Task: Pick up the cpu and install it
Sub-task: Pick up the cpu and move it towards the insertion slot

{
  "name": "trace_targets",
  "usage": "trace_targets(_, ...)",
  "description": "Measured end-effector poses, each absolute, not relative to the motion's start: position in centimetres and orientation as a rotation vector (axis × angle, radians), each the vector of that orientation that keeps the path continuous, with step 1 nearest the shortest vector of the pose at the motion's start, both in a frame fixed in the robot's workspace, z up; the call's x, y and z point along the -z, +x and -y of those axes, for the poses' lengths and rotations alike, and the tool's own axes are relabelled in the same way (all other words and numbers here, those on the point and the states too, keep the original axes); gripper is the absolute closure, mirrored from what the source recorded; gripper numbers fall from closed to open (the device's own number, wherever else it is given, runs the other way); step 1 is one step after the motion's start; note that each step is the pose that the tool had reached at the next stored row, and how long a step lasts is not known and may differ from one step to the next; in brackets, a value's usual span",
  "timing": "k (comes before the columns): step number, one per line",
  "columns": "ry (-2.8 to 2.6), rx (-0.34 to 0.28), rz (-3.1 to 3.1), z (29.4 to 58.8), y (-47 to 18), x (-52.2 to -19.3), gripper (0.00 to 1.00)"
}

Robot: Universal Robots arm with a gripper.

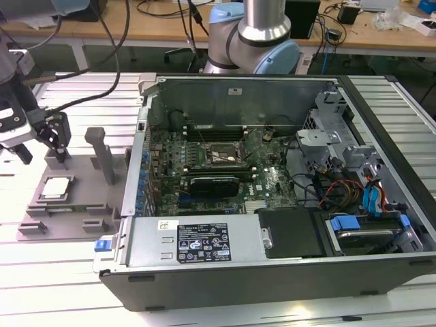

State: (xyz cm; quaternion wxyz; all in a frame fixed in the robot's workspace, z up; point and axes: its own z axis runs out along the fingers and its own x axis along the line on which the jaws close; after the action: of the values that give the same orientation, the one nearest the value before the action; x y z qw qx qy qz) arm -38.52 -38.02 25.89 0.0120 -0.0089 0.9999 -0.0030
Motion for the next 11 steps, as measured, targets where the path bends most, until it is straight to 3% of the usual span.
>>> trace_targets(11,-0.028,0.009,-3.117,38.1,-39.1,-23.2,0.34)
